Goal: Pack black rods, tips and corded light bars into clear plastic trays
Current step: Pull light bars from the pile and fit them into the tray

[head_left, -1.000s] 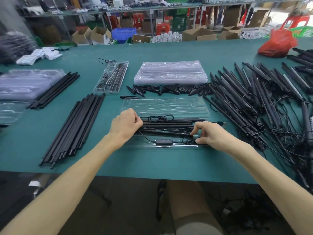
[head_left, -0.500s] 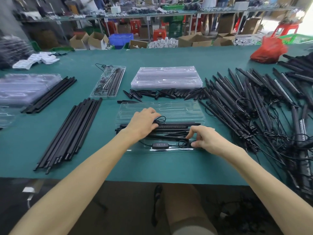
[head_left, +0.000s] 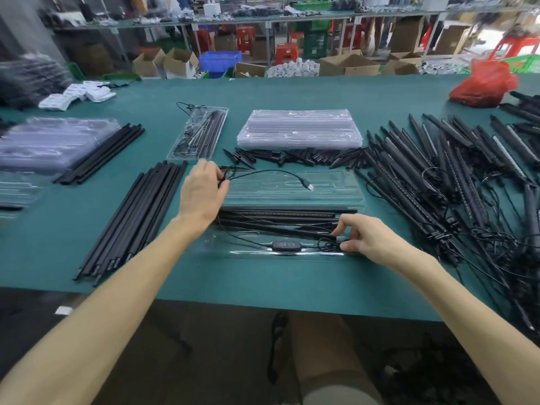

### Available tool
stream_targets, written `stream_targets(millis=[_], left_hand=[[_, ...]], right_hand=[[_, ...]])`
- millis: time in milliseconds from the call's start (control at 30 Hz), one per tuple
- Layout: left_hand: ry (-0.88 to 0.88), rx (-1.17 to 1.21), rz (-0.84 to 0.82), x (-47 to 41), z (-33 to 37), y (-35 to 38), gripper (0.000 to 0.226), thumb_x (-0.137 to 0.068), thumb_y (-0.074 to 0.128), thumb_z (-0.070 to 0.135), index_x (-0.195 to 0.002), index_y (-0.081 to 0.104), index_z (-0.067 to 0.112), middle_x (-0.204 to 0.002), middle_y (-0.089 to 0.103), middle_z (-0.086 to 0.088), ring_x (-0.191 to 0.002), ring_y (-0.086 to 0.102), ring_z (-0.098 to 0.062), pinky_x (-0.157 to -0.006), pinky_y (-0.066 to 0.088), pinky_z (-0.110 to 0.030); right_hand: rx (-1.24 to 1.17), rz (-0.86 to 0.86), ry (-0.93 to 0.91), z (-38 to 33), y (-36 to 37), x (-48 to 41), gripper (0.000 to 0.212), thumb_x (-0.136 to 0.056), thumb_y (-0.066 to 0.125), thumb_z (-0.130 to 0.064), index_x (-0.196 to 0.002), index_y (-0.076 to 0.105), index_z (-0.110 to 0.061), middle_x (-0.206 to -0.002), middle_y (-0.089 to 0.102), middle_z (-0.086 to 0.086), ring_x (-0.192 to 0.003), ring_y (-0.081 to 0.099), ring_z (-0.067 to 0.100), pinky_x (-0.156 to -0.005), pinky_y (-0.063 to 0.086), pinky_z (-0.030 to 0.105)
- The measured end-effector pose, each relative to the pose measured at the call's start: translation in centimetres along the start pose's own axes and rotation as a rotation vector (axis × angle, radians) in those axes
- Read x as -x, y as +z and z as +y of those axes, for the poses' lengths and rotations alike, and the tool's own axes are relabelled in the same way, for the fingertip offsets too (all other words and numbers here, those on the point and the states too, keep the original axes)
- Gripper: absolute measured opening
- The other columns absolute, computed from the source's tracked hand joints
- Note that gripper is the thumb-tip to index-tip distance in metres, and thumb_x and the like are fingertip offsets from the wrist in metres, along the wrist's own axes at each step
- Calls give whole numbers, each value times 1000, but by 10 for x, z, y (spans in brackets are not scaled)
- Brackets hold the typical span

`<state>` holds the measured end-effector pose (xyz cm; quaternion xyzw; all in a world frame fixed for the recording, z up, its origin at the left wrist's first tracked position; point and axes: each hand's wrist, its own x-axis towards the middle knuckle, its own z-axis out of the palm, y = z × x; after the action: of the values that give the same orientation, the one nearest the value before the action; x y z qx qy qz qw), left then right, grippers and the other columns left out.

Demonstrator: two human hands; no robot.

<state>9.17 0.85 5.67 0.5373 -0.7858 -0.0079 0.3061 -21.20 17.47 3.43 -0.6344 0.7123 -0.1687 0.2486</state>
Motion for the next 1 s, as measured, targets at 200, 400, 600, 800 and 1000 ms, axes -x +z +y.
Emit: stream_targets(millis=[200, 400, 600, 800, 1000], left_hand=[[-205, -102, -7, 18, -42, -14, 22, -95, 60, 20, -101, 46, 4, -108, 46, -14, -80, 52, -33, -66, 41, -42], [-404, -118, -90, 33, -53, -11, 39, -82, 60, -4, -115, 39, 2, -122, 34, -18, -89, 51, -39, -62, 40, -43], [-210, -247, -140, 35, -57, -3, 54, -78, 60, -10, -129, 51, 5, -129, 37, -16, -114, 39, -34, -96, 37, -40], [-106, -418, -220, 35, -62, 5, 53, -77, 60, -14, -124, 57, 10, -129, 39, -12, -117, 37, -32, -99, 30, -42], [-112, -548, -397, 21, -59, 3, 37, -87, 53, -2, -121, 57, 12, -120, 52, -11, -113, 46, -31, -98, 30, -44]], right_hand=[[9, 9, -16, 2, 0, 0, 28, -87, 77, -13, -85, 60, -36, -75, 62, 0, -70, 58, 15, -63, 41, 28], [26, 13, -25, 2, 1, -1, 30, -86, 78, -14, -85, 60, -38, -74, 61, 0, -69, 57, 13, -59, 37, 26], [21, 15, -26, 2, 1, 0, 27, -86, 78, -14, -87, 62, -36, -73, 61, 0, -67, 56, 13, -58, 37, 25], [-11, 11, -32, 1, 0, 3, 25, -87, 76, -13, -89, 62, -33, -76, 60, 1, -68, 54, 14, -60, 36, 25], [-22, 4, -22, -2, 0, 3, 26, -87, 76, -12, -88, 62, -33, -75, 59, 1, -68, 54, 13, -61, 36, 24]])
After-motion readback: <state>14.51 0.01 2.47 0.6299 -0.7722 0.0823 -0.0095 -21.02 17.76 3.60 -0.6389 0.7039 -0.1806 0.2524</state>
